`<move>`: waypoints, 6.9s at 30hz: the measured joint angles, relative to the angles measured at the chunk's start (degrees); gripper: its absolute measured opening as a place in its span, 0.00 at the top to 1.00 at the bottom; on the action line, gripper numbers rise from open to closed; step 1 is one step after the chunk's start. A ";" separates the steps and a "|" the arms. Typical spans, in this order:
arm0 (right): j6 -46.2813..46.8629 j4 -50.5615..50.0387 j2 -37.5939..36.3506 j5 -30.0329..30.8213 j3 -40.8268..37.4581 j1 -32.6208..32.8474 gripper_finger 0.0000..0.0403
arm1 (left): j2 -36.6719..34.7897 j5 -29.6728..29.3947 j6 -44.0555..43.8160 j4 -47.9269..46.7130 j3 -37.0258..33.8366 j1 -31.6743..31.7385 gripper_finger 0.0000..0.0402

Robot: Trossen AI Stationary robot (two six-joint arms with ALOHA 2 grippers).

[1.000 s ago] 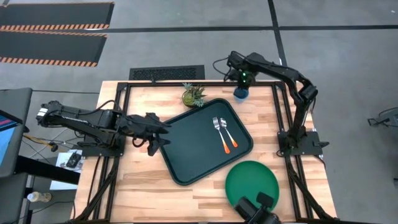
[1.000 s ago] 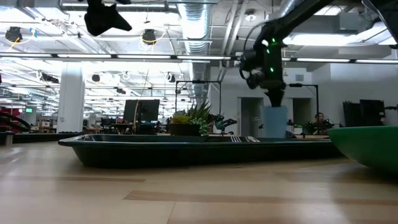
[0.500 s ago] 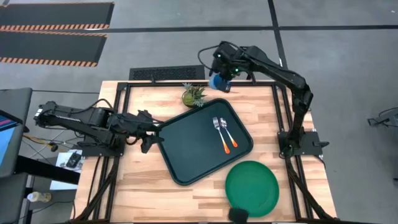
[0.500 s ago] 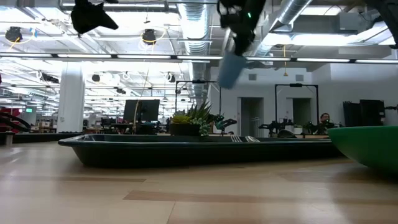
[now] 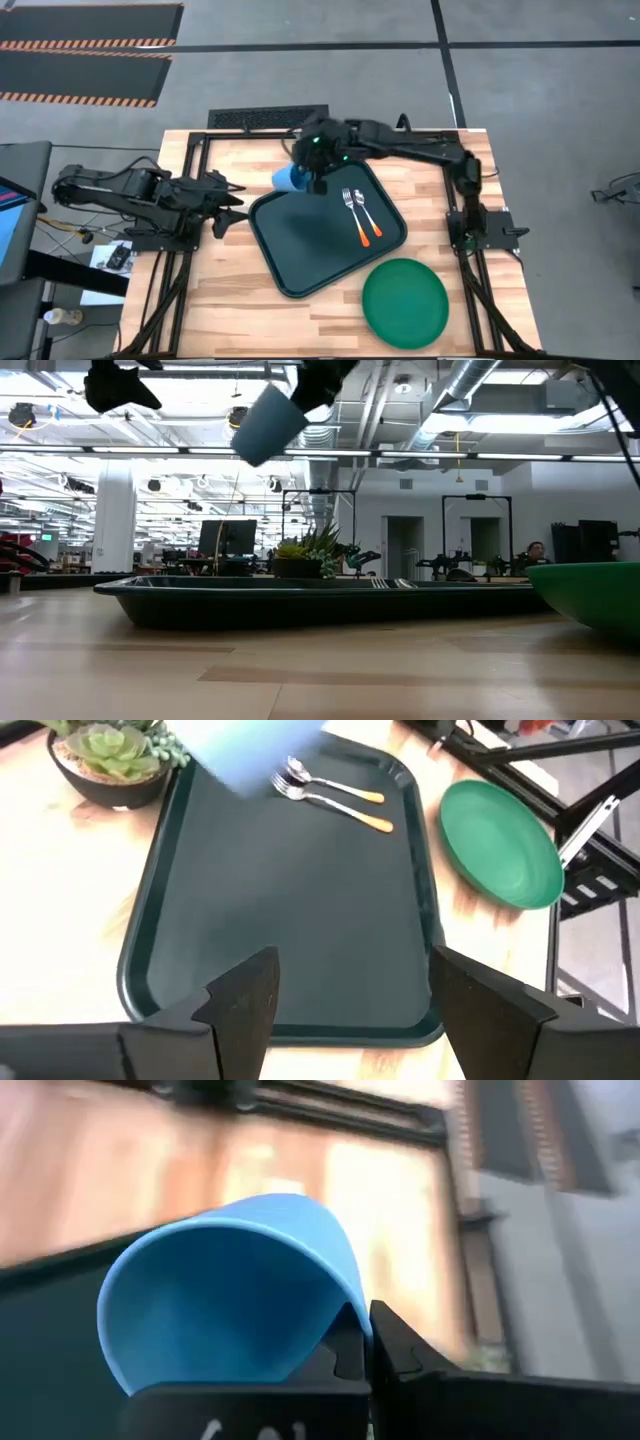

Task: Pick and place plate/cup/fork/spoon on tray
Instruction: Put the blue cup to the top right on the black serving tray, then put the green plate on the black serving tray to the bottom of the blue cup

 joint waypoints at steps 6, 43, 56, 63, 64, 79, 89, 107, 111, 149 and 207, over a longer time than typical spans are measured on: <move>0.03 -1.97 9.04 -0.95 3.16 1.99 1.00 | -0.88 -0.61 -0.91 -1.30 0.00 0.00 0.40; 0.03 -11.50 22.07 -8.47 10.28 -1.33 0.98 | -0.76 -1.02 -0.41 -1.51 0.00 0.00 0.40; -2.28 -10.96 22.07 -8.43 10.22 -1.33 0.84 | -0.76 -2.46 -0.41 -1.51 0.00 -0.01 0.40; -2.96 -9.63 22.04 -8.43 10.22 -1.55 0.81 | -0.76 -2.48 -0.41 -1.51 0.00 0.00 0.40; -2.97 -9.30 22.04 -8.43 10.22 -1.55 0.80 | -0.75 -2.48 -0.41 -1.51 0.00 -0.02 0.40; -2.94 -1.66 22.02 -8.34 10.20 -1.75 0.73 | -0.75 -2.48 -0.41 -1.51 0.00 -0.02 0.40; -2.13 -6.90 15.61 -7.94 12.18 -2.01 0.73 | -0.77 -2.48 -0.41 -1.55 0.00 0.00 0.40; 18.22 -9.06 14.11 -11.23 -4.46 3.64 0.73 | -0.77 -3.31 1.31 -2.70 0.02 -0.04 0.40; 20.14 -1.41 13.79 -10.86 -9.35 3.71 0.73 | -0.77 -3.42 1.71 -2.66 0.02 -0.02 0.40; 30.43 -17.04 -10.62 -7.82 -31.68 7.18 0.73 | -0.75 -3.46 1.78 -2.60 0.02 -0.74 0.40; 89.44 3.20 -54.77 -6.38 -88.11 40.49 0.54 | -0.75 -5.30 2.33 -2.40 0.02 -2.12 0.40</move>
